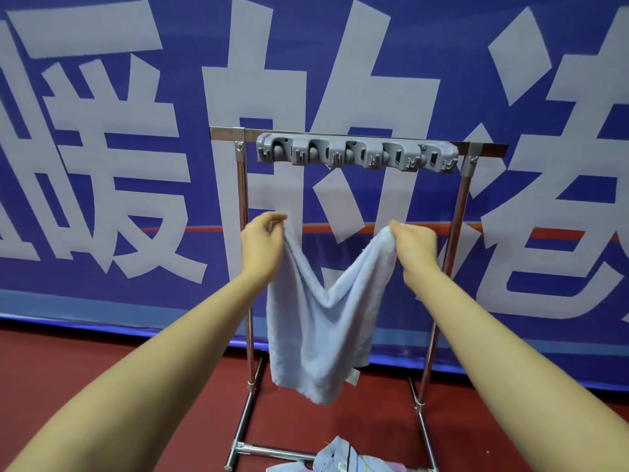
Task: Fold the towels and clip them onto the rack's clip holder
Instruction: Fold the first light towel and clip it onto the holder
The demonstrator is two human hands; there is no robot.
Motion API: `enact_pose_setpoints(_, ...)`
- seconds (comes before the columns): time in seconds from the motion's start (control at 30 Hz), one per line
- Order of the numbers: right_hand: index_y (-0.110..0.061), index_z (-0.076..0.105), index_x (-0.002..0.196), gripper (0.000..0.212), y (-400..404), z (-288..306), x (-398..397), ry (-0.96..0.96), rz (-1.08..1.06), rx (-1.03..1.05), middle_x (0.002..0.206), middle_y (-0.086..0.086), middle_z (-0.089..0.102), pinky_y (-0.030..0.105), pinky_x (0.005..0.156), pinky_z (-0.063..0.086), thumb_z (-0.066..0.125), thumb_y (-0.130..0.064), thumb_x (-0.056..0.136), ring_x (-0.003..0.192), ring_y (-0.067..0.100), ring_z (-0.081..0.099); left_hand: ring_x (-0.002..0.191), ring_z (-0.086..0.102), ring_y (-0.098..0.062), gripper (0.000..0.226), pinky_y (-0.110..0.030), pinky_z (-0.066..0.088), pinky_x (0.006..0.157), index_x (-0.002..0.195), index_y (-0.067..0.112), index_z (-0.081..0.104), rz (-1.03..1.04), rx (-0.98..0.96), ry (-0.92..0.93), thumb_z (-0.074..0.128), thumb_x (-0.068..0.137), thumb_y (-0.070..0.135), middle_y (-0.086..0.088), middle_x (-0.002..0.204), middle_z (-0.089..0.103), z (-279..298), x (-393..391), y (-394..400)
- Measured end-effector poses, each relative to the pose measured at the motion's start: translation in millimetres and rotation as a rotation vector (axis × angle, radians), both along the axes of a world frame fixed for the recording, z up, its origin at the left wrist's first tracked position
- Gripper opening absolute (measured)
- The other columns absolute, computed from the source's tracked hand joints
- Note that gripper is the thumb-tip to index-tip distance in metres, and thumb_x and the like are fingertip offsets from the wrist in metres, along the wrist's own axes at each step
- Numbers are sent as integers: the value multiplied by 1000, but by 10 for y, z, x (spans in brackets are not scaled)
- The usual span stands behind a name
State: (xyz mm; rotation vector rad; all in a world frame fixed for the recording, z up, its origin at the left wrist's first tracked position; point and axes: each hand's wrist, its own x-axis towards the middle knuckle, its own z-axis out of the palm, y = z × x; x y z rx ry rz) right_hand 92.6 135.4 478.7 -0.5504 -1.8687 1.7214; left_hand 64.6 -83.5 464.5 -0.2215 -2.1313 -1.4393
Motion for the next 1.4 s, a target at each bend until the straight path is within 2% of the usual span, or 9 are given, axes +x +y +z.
enact_pose_setpoints(0.23, -20, 49, 60, 32, 244, -85, 4, 18, -203, 127, 69, 5, 55, 38, 75, 54, 50, -16, 92, 77, 31, 61, 94, 53, -12, 51, -11, 38, 64, 100, 11, 73, 127, 185, -215, 32, 83, -14, -7, 112, 67, -42, -39, -160)
enact_pose_setpoints(0.33, -22, 57, 69, 28, 302, -151, 15, 34, -221, 77, 77, 5, 59, 49, 82, 55, 46, -16, 93, 88, 34, 65, 106, 56, -19, 50, -18, 46, 84, 110, 10, 69, 142, 267, -256, 31, 86, -12, -7, 119, 64, -66, -55, -185)
enact_pose_setpoints(0.47, -13, 61, 98, 16, 353, -161, 78, 72, -146, 18, 93, 5, 60, 33, 75, 52, 48, -9, 90, 90, 24, 59, 112, 56, -21, 26, -42, 29, 111, 108, 17, 70, 235, 219, -250, 51, 92, 11, 0, 112, 68, -107, -85, -195)
enact_pose_setpoints(0.6, -6, 61, 106, 20, 393, -147, 98, 82, -215, 196, 99, 8, 61, 31, 78, 50, 44, -10, 96, 89, 19, 56, 107, 61, -23, 22, -36, 43, 100, 109, 8, 70, 210, 331, -225, 54, 93, 11, -8, 111, 68, -81, -54, -176)
enact_pose_setpoints(0.8, 1, 57, 109, 24, 435, -95, 128, 54, -307, 253, 95, 8, 54, 29, 74, 43, 41, -14, 99, 89, 20, 53, 97, 53, -15, 39, -22, 41, 80, 100, 10, 72, 197, 360, -261, 38, 93, -6, -6, 113, 65, -85, -42, -153)
enact_pose_setpoints(0.93, -6, 48, 116, 20, 439, -91, 113, 106, -311, 169, 99, 4, 48, 26, 77, 44, 48, -10, 96, 93, 16, 50, 95, 56, -17, 37, -29, 45, 90, 99, 9, 71, 211, 400, -272, 38, 92, -4, -7, 105, 66, -48, -48, -161)
enact_pose_setpoints(1.07, -7, 62, 108, 21, 476, -152, 48, 58, -230, 290, 105, 8, 60, 26, 80, 44, 44, -7, 96, 93, 15, 51, 109, 57, -26, 32, -42, 43, 102, 109, 10, 68, 239, 262, -281, 47, 88, -2, -8, 112, 66, -45, -117, -159)
enact_pose_setpoints(1.17, -8, 62, 107, 25, 501, -183, 1, -31, -153, 395, 106, 10, 55, 26, 73, 43, 46, -2, 90, 91, 19, 50, 108, 54, -34, 32, -35, 47, 86, 114, 8, 64, 264, 64, -329, 51, 87, 0, -12, 124, 55, -55, -183, -151)
enact_pose_setpoints(1.4, 0, 66, 98, 17, 524, -142, -30, -170, -155, 709, 110, 17, 55, 30, 67, 45, 52, 1, 89, 81, 24, 53, 106, 47, -40, 15, -43, 39, 95, 99, -3, 61, 349, -478, -328, 48, 92, -2, -22, 120, 45, 34, -163, -221)
